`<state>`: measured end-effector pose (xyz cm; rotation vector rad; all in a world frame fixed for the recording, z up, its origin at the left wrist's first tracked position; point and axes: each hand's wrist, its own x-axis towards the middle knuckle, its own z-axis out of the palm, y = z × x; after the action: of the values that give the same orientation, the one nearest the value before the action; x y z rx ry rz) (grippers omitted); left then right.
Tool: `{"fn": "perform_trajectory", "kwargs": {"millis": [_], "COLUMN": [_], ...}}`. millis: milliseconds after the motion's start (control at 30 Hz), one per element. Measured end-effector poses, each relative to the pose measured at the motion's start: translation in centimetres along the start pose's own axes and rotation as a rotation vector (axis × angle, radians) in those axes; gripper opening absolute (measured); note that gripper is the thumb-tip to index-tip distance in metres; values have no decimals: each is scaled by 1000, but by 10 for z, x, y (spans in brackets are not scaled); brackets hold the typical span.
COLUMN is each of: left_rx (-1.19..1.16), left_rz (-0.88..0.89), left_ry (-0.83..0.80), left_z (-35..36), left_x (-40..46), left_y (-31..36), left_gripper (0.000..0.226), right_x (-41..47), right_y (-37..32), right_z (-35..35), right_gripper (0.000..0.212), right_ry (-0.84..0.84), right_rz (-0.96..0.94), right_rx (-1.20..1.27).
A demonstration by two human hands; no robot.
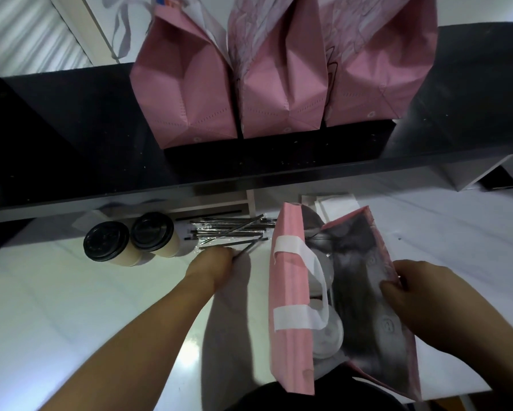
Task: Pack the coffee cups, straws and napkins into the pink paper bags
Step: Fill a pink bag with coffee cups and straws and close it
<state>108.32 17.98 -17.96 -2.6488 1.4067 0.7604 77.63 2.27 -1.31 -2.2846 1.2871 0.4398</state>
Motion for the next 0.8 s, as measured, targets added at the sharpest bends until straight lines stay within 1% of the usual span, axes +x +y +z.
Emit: {"fn": "perform_trajectory", "kwargs": {"millis": [33, 100, 200, 267, 333, 400, 433, 467, 533, 600, 700, 800], "left_rx": [-52, -228, -554, -760, -970, -1085, -1108, -1128, -1156, -1125, -953, -708], "left_rz": [-43, -117, -153, -118, -36, 79, 137, 191, 262, 267, 190, 99], "left_ry": [32, 119, 273, 356, 494, 625, 653, 647, 547, 435, 301, 217], "left_z": [-2, -10, -32, -54, -83, -115, -128, -138, -146, -142, -124, -100], "left_x": [-4, -17, -46, -70, -97, -126, -139, -149, -159, -158, -141, -122], "left_y": [-1, -3, 1, 14, 36, 65, 81, 98, 131, 160, 187, 198], "left_gripper": [23, 15, 16, 12, 11, 10, 9, 10, 13, 12, 6, 4], "right_x": [1, 3, 5, 5, 4, 2, 2, 1, 0, -2, -2, -2], "right_y": [1, 2, 1, 1, 1, 2, 3, 3, 4, 4, 7, 10], "right_z": [1, 2, 2, 1, 0, 1, 1, 2, 3, 2, 1, 1], "right_gripper": [27, 26, 33, 40, 45, 50, 50, 48, 45, 45, 46, 43], "right_ry": [-3, -12, -8, -4, 6, 55, 85, 109, 125, 117, 125, 145], "right_rz": [-10, -36, -67, -84, -110, -136, -149, -163, -185, -200, -211, -211], "right_rx": [1, 6, 12, -4, 4, 16, 11, 4, -2, 6, 24, 34]}}
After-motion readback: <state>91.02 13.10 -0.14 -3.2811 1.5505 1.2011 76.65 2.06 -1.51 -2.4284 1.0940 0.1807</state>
